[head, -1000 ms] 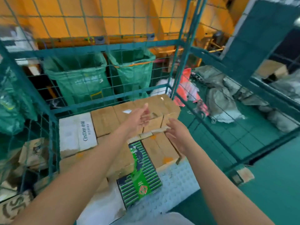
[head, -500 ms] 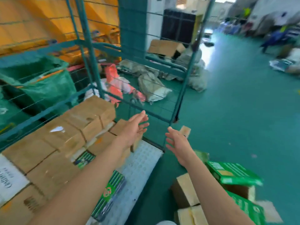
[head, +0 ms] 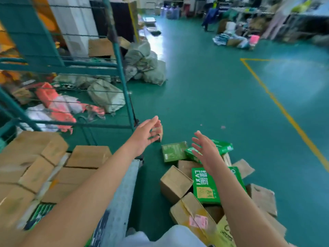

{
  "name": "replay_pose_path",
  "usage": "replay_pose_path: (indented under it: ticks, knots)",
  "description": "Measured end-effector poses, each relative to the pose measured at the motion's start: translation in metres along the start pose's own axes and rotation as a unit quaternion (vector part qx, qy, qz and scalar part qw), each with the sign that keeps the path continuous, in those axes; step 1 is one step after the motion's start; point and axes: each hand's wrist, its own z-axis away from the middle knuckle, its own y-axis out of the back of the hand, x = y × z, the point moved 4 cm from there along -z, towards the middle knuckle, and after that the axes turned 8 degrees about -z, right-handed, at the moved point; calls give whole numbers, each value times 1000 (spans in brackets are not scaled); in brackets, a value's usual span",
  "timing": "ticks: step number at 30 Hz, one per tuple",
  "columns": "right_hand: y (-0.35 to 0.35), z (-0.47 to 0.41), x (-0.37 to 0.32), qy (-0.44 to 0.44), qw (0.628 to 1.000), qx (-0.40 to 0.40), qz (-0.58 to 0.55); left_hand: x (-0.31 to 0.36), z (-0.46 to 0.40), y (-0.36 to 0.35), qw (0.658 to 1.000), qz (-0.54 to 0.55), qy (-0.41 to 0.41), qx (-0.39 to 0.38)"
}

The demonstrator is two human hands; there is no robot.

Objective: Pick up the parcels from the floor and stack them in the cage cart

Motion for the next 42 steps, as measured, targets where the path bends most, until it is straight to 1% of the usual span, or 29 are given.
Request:
replay_pose_path:
  ticks: [5,10,16,25,29,36,39,42]
  knots:
    - [73,9,-1,10,994,90,-63,3,-36,-68,995,-33,18,-88]
    - [122,9,2,15,980,167,-106,11,-69,-130,983,-72,24,-166]
    - [141,-13,1,15,962,243,-124,16,-124,-165,963,-111,34,-242]
    - [130,-71,12,-24,932,332,-141,13,-231,-179,927,-181,73,-320]
    - [128,-93,33,-51,916,369,-149,-11,-273,-187,897,-246,103,-352]
    - [132,-122,98,-125,889,410,-160,-81,-324,-216,824,-359,134,-416]
    - [138,-134,130,-153,886,411,-152,-106,-340,-235,804,-389,133,-430]
    - [149,-159,177,-189,894,387,-123,-149,-369,-251,786,-416,144,-434]
